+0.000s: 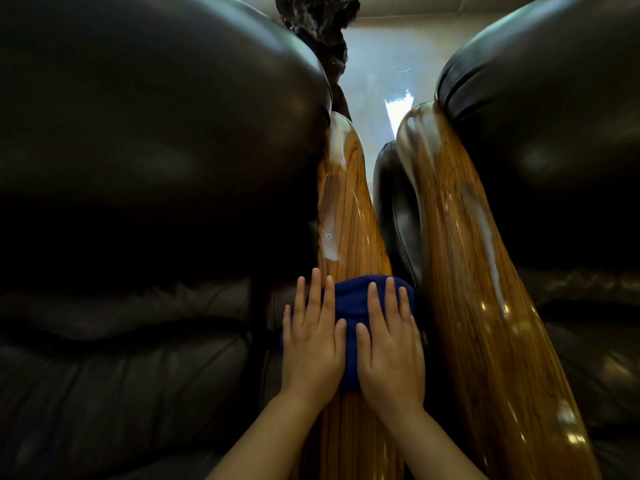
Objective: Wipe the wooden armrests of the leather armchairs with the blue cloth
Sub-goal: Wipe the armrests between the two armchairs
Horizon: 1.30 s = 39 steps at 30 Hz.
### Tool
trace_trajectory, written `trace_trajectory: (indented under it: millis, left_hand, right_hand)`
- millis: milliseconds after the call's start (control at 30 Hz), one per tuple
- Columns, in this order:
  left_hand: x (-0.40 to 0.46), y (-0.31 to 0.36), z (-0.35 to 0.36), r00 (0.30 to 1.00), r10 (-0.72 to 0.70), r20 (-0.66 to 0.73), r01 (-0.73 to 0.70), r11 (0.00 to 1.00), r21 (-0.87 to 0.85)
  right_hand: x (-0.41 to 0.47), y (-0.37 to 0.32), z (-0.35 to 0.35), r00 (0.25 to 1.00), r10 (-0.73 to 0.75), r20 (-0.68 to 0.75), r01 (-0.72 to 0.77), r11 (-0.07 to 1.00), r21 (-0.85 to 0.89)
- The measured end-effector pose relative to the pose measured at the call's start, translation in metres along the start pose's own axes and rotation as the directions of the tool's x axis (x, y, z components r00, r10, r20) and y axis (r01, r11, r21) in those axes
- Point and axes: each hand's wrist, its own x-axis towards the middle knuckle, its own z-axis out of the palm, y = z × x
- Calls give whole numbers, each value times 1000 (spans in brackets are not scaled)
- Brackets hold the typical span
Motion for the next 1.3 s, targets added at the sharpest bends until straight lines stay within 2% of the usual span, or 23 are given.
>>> trace_trajectory:
  millis: [267, 500, 667, 800, 933, 1067, 1200, 1300]
  left_hand:
    - [48, 7, -7, 999, 26, -39, -26, 1000, 2]
    - [130, 5, -13, 986, 155, -55, -151, 987, 61]
    - [200, 4, -19, 983, 165, -77, -157, 982, 105]
    - [197, 4, -26, 984, 135, -119, -141, 989, -39]
    - [161, -7, -21, 980, 196, -27, -197, 959, -204]
    - [199, -7, -26, 971, 241, -13, -241, 967, -87]
    - [238, -7, -36, 968, 250, 25, -249, 967, -56]
    - [249, -6, -40, 963, 265, 41, -264, 964, -12]
  right_hand:
    - [55, -4, -3, 1000, -12, 20, 11, 999, 30]
    - [128, -9, -4, 998, -45, 39, 40, 992, 122]
    - [195, -12, 3, 998, -32, 51, 22, 982, 189]
    - [215, -15, 2, 996, -41, 75, 29, 987, 160]
    - [201, -15, 1, 995, -97, 13, 92, 973, 211]
    - [218, -16, 6, 990, -139, -13, 139, 967, 214]
    - [257, -20, 8, 979, -204, 28, 201, 975, 98]
    - [275, -23, 7, 983, -178, 35, 171, 974, 147]
